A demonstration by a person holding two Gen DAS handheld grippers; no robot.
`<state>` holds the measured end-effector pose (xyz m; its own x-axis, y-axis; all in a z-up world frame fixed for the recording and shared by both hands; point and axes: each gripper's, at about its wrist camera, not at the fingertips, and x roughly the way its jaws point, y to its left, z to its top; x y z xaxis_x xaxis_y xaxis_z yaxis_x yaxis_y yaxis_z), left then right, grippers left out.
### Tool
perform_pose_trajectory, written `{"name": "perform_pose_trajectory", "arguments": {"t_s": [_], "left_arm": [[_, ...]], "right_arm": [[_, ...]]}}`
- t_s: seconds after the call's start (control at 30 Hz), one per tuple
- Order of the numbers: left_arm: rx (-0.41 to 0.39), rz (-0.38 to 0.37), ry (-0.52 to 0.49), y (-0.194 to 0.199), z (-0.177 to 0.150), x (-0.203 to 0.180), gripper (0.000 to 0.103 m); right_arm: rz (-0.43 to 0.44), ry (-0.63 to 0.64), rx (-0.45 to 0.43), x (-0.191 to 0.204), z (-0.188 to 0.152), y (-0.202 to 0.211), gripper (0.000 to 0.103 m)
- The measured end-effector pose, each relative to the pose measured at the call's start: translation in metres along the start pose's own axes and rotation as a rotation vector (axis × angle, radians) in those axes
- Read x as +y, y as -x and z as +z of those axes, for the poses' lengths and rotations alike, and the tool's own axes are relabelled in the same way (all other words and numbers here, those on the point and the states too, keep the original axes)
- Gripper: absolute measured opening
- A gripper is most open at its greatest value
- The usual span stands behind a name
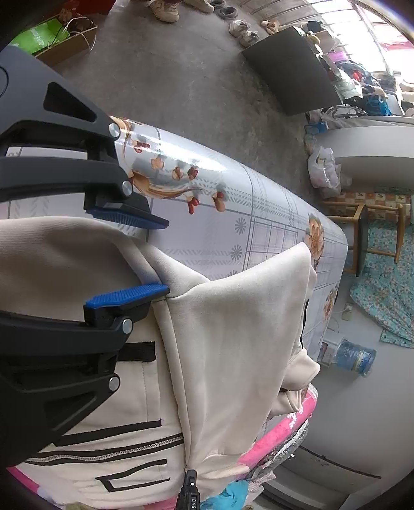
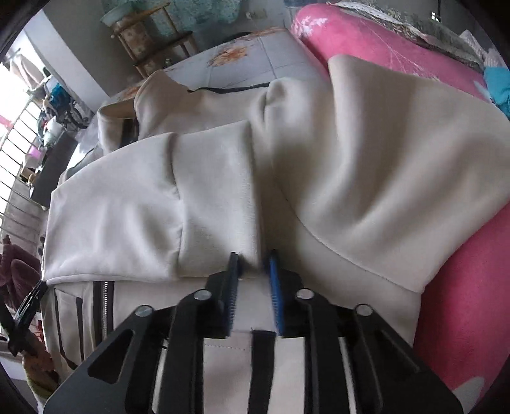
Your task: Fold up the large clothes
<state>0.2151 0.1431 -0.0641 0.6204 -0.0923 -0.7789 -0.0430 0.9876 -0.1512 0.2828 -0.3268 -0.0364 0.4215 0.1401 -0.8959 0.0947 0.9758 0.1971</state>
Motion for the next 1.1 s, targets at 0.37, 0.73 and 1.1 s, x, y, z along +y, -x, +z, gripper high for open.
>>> {"name": "perform_pose_trajectory", "arguments": {"t_s": [0.37, 0.73, 1.1], "left_arm": [[-0.008, -0.005, 0.001, 0.002, -0.001, 0.002, 0.035], [-0.074, -0.036, -0.029, 0.058, -0.021, 0.009, 0.059], [0.037, 0.031, 0.021, 0.084, -0.097, 0.016, 0.050]], "right_arm": [[0.057, 0.289, -0.102, 0.080, 0.006, -0.004, 0.047], [0.030, 0.328, -0.148, 0.071, -0.035, 0.056, 0.068], [-0.049, 0.085, -0.164, -0.045, -0.146, 0.104, 0.071]]}}
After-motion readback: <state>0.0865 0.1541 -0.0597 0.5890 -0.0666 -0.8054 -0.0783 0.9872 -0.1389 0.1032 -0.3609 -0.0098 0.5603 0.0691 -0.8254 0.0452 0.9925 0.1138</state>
